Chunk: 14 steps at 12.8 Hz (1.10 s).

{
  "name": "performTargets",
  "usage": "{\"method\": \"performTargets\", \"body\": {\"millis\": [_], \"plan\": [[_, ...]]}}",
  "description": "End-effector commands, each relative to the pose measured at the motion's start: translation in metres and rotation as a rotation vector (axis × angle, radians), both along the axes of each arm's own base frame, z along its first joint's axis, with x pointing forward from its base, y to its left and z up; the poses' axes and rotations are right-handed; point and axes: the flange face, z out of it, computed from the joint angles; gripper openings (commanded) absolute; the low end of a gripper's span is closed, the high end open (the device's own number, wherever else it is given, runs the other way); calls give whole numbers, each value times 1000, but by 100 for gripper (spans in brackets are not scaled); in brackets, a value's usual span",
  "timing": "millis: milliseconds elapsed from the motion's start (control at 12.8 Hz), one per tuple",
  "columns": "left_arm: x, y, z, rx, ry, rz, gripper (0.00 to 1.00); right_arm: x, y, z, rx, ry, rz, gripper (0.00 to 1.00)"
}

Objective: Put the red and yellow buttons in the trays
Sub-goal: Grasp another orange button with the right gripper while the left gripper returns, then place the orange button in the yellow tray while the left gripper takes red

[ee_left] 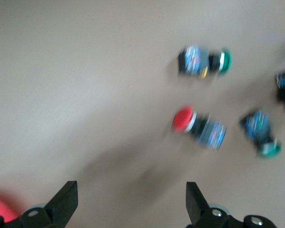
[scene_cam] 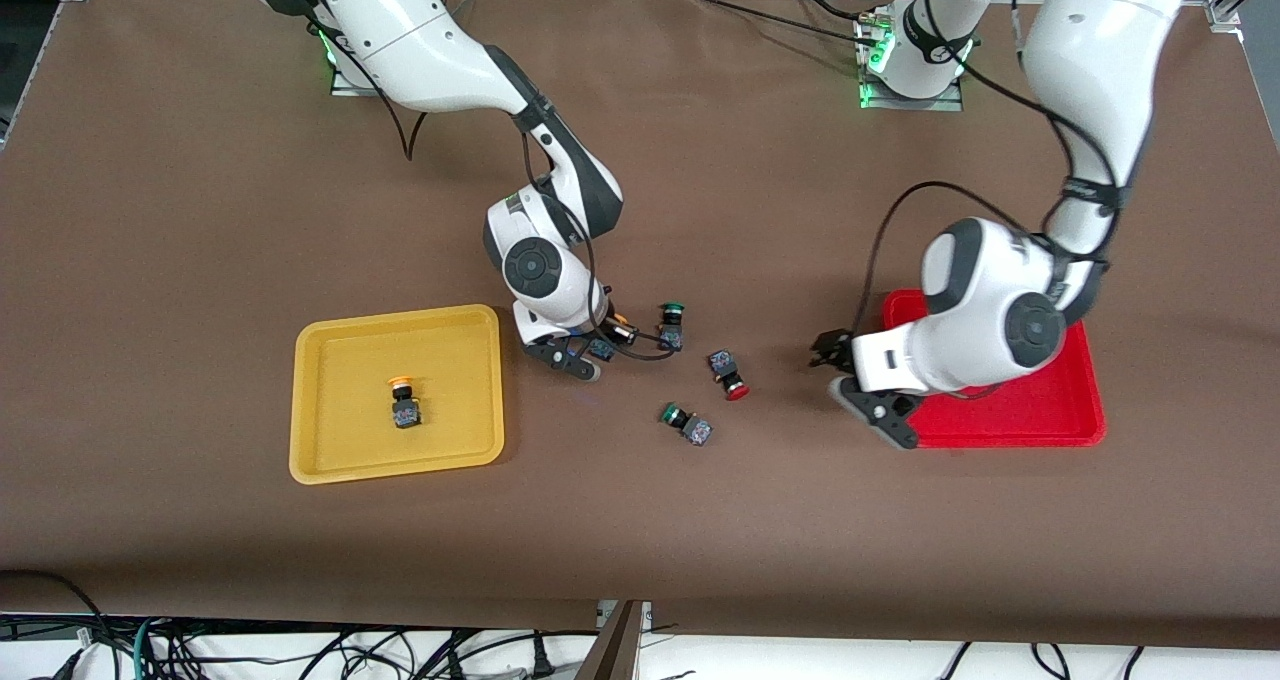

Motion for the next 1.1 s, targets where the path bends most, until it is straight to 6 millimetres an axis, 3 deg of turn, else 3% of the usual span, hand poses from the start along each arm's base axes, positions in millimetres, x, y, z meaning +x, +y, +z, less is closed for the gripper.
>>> {"method": "performTargets", "body": {"millis": [0, 78, 235, 392, 470, 548, 627, 783, 861, 940, 1018], "plan": [[-2, -54, -26, -48, -45, 149, 100, 23, -47, 37, -48, 19, 140, 3], [-7, -71, -32, -59, -42, 213, 100, 38, -74, 54, -65, -3, 208, 3], [-24, -103, -54, -76, -33, 343, 100, 59, -123, 63, -75, 10, 315, 3], [-38, -107, -79, -68, -29, 364, 100, 74, -161, 69, -101, 1, 410, 4], [-43, -106, -85, -54, -22, 352, 100, 76, -166, 69, -102, -3, 433, 5], [-49, -104, -92, -30, -21, 329, 100, 80, -175, 67, -111, -8, 443, 14], [-54, -104, -98, -5, -26, 299, 100, 85, -190, 56, -126, -2, 442, 34], [-58, -102, -103, 12, -22, 290, 100, 84, -199, 34, -126, 12, 419, 62], [-60, -102, -105, 14, -18, 288, 100, 81, -200, 28, -127, 24, 417, 68], [-60, -103, -105, 13, -18, 286, 85, 80, -200, 28, -127, 29, 416, 92], [-60, -103, -105, 13, -18, 286, 51, 82, -201, 35, -125, 21, 419, 99]]}}
